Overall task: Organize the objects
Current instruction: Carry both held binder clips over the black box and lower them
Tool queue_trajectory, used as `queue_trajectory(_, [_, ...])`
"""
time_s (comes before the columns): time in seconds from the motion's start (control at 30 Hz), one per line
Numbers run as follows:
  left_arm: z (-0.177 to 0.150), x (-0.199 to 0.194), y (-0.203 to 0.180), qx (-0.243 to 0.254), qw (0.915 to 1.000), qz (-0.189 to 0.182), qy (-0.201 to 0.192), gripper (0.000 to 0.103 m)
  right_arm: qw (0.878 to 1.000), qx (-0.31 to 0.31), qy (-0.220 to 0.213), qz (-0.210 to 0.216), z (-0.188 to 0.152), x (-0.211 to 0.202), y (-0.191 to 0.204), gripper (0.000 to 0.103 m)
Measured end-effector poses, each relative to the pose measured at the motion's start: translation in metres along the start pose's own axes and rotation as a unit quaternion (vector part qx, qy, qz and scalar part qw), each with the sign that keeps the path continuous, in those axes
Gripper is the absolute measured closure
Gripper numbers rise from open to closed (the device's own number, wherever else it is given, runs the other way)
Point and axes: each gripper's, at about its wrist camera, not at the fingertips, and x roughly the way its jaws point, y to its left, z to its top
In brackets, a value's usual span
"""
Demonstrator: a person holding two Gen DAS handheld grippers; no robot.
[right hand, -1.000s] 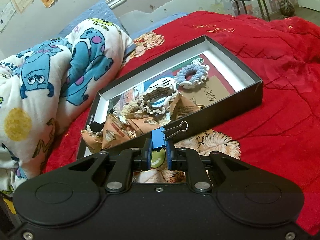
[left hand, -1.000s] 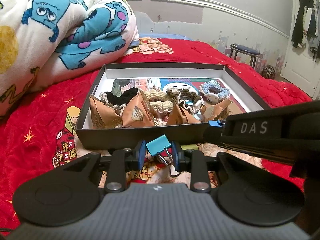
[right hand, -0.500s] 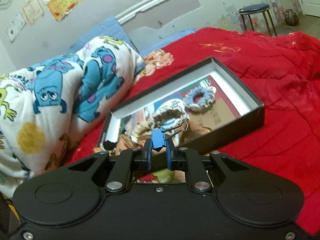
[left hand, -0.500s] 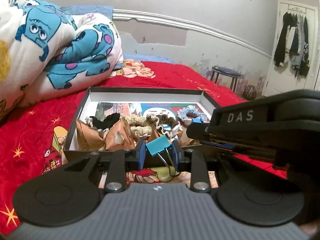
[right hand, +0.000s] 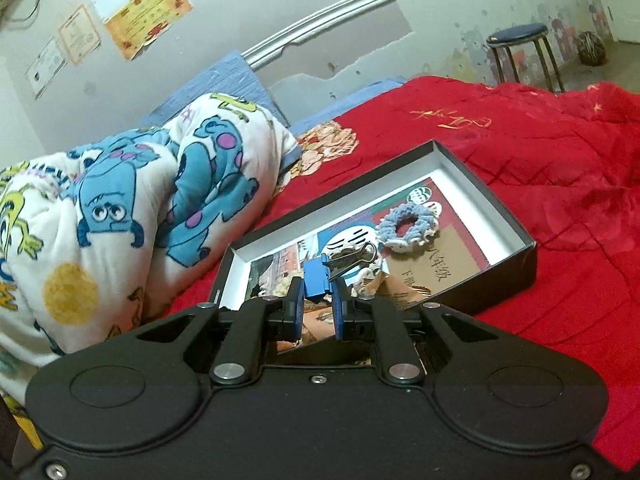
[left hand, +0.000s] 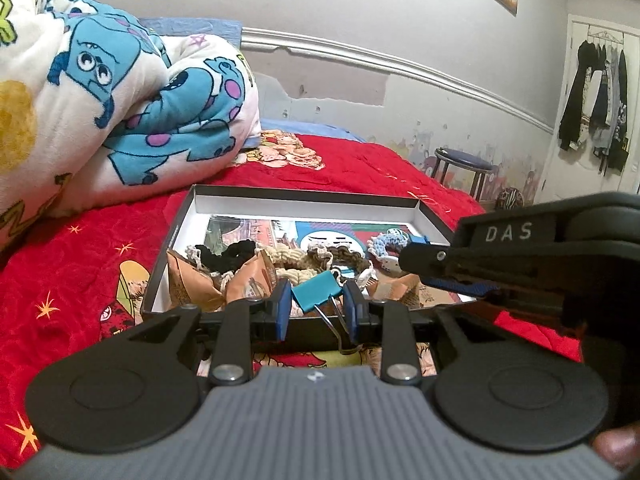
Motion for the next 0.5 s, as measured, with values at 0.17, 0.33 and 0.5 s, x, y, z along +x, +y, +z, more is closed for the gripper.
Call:
queue_trajectory(0.17, [0.0000,-0.0009,-0.0013,0.004,1.0000,0.001,-0.003,0.071,1.000,0.000,-0.001,0.005,0.0001,0.0001,-0.0008,0.088])
queue_trajectory(0.33, [0.0021,-0.0018,0.0003,0.003,0.9999,0.002,-0.010,0.071,1.000,-0.002,-0.006,0.013,0.0014,0.0003,0.0021,0.088])
queue_trajectory(0.5, [0.0081,0.0002,0.0034,0.008,0.9998,0.005,-0.020,0.071,1.000,0.004,-0.007,0.028,0.0071,0.0053,0.0009,0.088])
